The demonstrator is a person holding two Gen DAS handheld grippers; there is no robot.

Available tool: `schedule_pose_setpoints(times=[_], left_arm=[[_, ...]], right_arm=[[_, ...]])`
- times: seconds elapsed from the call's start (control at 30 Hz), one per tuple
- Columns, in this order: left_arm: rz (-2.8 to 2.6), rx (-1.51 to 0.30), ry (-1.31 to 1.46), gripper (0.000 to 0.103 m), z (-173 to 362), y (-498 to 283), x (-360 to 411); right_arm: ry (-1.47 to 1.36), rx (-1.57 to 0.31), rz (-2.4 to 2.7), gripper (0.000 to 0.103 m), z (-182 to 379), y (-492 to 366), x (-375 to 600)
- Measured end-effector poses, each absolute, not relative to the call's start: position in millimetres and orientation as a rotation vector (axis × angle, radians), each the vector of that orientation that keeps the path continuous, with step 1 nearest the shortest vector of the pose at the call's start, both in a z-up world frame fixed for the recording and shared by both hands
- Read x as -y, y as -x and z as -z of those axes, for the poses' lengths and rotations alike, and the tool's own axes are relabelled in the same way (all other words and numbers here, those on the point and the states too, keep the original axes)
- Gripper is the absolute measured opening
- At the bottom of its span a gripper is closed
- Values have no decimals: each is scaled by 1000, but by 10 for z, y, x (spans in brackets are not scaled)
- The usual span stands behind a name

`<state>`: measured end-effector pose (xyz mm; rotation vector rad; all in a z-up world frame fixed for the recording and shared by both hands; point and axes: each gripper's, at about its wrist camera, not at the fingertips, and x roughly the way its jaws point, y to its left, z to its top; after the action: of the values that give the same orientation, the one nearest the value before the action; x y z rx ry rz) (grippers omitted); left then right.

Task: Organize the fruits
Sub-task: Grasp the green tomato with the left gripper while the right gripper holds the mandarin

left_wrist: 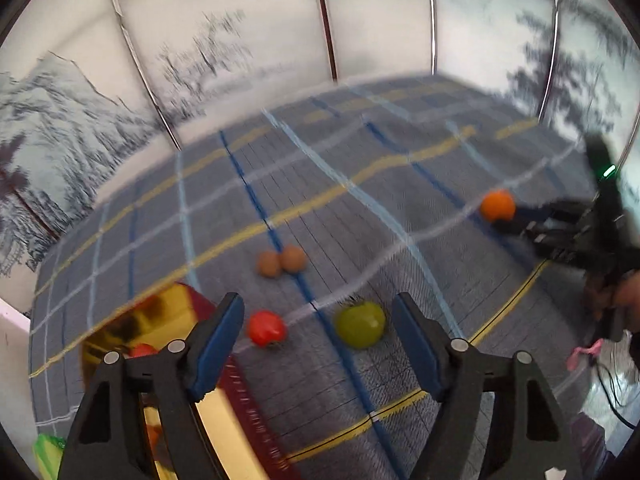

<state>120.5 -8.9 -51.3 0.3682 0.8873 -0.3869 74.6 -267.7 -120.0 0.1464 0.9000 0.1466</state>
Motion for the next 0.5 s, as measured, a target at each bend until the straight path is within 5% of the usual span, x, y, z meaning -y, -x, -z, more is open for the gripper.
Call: schedule_pose_setpoints(times=[0.27,0.3,0.4,0.5], left_arm=[[354,-1058,-314,69,962,-1522,254],[353,-1062,-325,66,977,-1526,285],[372,-1114,-342,34,1097,-1567,398],[380,-1089,-337,34,1097,-1501,445]], right_arm=[[-185,-897,-172,35,1197,-735,2710],[-186,-897,-174,35,1196,-737,2713],[-192,-897,-182,35,1198,-740,2716],[-206,-896,-187,35,1203,-740,2733]])
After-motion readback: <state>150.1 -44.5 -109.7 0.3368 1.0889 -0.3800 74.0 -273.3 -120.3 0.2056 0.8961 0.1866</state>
